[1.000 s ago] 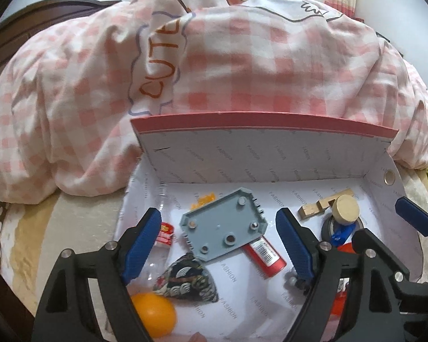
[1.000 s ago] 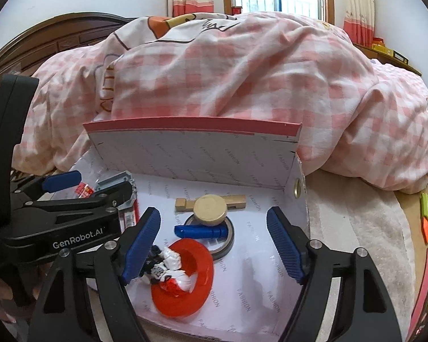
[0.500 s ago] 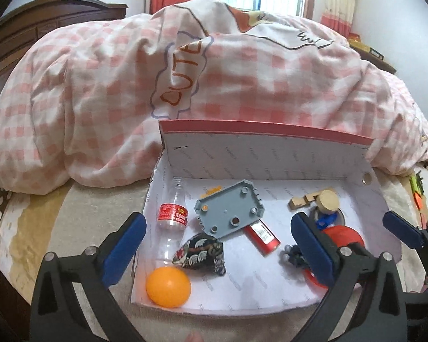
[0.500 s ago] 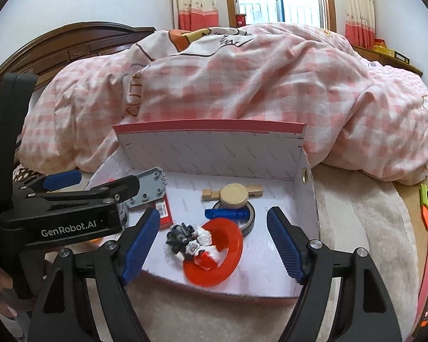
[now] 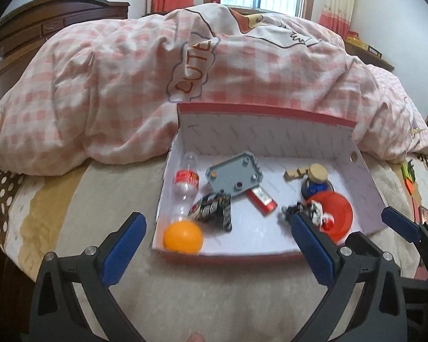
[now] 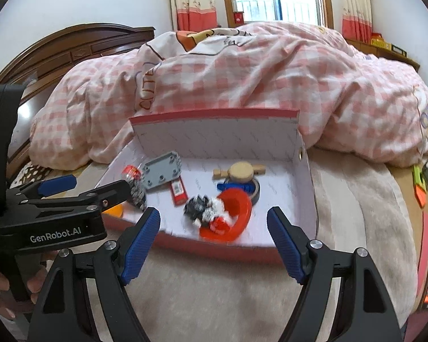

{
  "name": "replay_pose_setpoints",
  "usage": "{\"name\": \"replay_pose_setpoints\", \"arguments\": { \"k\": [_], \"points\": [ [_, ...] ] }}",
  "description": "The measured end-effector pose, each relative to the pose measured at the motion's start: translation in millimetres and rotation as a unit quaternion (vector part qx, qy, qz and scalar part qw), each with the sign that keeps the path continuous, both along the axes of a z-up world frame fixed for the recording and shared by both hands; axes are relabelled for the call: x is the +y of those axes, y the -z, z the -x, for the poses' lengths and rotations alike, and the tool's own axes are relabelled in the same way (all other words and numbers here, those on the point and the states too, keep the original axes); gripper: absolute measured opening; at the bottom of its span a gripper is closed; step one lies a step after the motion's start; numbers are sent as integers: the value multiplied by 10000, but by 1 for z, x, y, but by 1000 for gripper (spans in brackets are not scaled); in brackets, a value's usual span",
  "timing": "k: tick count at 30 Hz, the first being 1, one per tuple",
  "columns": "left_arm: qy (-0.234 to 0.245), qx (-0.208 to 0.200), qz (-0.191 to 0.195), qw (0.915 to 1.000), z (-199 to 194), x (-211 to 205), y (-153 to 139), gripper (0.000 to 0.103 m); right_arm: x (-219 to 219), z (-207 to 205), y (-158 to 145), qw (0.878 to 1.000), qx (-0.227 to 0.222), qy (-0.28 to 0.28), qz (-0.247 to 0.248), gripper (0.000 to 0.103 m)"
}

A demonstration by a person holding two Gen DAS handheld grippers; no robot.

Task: Organize objects

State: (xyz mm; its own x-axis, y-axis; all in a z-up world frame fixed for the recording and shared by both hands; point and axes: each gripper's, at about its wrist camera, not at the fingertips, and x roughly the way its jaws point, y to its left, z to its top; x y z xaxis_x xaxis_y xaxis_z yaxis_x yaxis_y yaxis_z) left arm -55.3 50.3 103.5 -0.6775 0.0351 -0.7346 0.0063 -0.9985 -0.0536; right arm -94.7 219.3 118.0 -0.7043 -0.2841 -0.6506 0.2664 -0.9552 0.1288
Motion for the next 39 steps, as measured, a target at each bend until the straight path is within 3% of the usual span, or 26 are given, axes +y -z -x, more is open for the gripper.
{"name": "replay_pose_setpoints", "arguments": {
  "k": [9,16,26,39],
  "points": [
    [109,-238,8,9997,-32,-1,3,103,-1,-28,7,9987,-497,-4,-91,79],
    [66,-611,31,9981,-35,-1,22,103,-3,-33,24,9962,-860,-49,-139,79],
    [86,-939,48,9955,-27,9,53,103,1,-26,53,9948,-988,76,-244,79],
    [159,-1005,-10,9948,-24,14,61,103,2,-20,64,9940,-1071,63,-212,79]
  ]
}}
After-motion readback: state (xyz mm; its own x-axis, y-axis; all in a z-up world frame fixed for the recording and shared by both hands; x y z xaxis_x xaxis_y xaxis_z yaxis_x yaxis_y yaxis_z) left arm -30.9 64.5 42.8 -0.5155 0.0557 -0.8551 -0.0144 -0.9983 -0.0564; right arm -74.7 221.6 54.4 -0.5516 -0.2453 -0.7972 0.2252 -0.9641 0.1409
